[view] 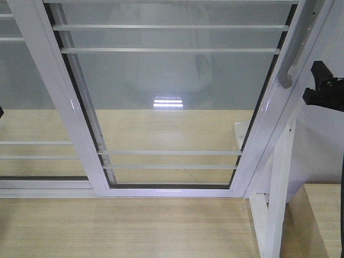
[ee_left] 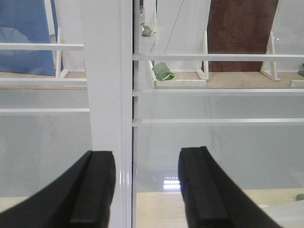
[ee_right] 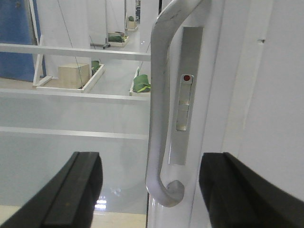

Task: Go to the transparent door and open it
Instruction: 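Reach the right gripper to the silver handle and close on it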

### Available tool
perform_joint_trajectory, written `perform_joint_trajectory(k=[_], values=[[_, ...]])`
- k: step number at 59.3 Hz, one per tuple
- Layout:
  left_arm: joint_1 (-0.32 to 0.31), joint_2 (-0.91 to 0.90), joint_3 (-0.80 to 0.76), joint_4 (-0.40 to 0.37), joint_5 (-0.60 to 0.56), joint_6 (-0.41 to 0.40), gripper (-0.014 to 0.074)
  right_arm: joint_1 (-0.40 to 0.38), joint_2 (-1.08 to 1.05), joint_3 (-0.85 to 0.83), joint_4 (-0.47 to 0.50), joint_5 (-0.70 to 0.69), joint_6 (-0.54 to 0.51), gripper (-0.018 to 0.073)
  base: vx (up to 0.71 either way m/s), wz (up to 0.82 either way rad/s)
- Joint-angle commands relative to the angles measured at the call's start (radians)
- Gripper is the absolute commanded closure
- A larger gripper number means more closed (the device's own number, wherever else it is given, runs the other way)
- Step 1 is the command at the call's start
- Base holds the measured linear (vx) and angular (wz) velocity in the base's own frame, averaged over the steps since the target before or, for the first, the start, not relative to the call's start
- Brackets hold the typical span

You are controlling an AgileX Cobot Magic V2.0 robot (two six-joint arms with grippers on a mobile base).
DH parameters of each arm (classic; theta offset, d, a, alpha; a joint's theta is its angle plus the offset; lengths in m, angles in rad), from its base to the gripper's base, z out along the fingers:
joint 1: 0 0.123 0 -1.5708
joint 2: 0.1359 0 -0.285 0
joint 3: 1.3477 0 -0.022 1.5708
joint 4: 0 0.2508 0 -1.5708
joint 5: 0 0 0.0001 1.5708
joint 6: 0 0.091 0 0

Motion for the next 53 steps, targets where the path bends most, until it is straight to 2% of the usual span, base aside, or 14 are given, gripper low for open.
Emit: perform_joint_trajectory(k=[1, 9, 33, 53], values=[[-0.005, -0.002, -0.035, -0.008, -0.092, -0.009, 0.0145, 0.000, 0.060, -0.081, -0.007, -0.113, 0.002, 0.0050, 0.00, 0.00], [-0.005, -0.002, -0.035, -0.008, -0.092, -0.009, 0.0145, 0.000, 0.174, -0.186, -0.067, -0.122, 0.003, 0.0050, 0.00, 0.00], [-0.005, -0.002, -0.035, -0.008, -0.092, -0.009, 0.0145, 0.000, 0.444, -0.507, -0.051, -0.122, 0.013, 0.0053, 0.00, 0.00], [-0.005, -0.002, -0.035, -0.008, -0.092, -0.009, 0.0145, 0.000, 0.560, -0.663, -0.065, -0.107, 0.049, 0.0131, 0.00, 0.00]])
